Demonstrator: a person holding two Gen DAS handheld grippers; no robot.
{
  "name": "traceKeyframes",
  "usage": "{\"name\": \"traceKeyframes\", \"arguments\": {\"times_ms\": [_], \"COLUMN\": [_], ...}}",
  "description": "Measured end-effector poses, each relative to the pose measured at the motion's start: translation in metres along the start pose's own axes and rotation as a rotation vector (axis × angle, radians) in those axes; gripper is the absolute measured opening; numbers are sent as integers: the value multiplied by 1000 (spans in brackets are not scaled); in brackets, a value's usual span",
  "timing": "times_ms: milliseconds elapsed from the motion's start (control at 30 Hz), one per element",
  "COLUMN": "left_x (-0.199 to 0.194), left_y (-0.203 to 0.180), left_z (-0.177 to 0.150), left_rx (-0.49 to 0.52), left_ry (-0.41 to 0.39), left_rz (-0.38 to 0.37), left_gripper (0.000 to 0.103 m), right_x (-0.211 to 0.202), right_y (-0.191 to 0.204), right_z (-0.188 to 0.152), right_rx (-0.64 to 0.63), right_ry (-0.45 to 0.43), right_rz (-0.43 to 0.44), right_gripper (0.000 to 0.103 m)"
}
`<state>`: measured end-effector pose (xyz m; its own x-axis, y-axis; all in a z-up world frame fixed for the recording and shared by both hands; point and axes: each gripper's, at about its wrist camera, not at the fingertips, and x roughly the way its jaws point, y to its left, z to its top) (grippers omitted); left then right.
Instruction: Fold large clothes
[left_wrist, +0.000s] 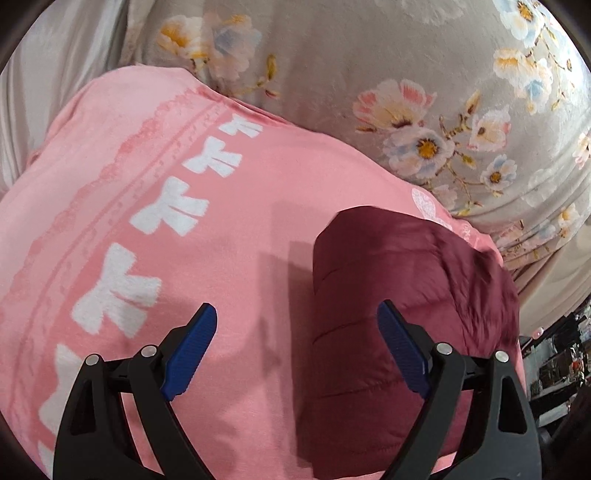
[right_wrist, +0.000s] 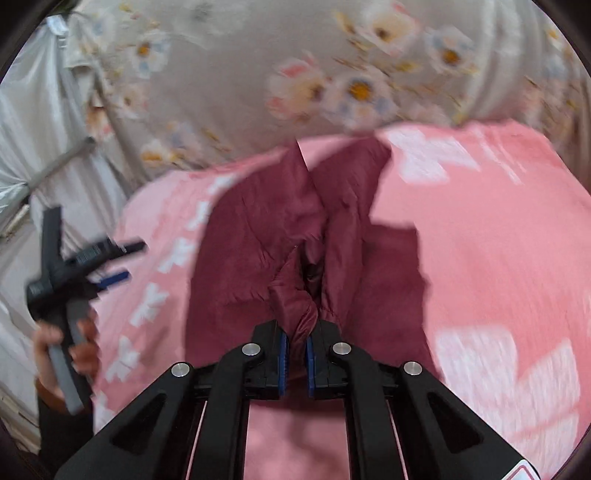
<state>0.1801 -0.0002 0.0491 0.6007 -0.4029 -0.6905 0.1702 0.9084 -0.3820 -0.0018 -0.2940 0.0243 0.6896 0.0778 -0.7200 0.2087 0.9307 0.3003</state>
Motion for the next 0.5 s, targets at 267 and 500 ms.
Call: {"name": "traceKeyframes", "arguments": {"times_ms": [267, 500], "left_x": [34, 39], "left_y": [-56, -85], "left_z": [-28, -16], "left_rx": [125, 176], "left_ry": [96, 79], "left_rz": [-28, -20], "left_gripper": [86, 86], "right_x": [-3, 7], "right_y": [-32, -26], "right_z": [3, 104], "right_rx": [143, 178], "right_ry": [-19, -122], "right_rz": [-1, -21], "right_gripper": [31, 68]}}
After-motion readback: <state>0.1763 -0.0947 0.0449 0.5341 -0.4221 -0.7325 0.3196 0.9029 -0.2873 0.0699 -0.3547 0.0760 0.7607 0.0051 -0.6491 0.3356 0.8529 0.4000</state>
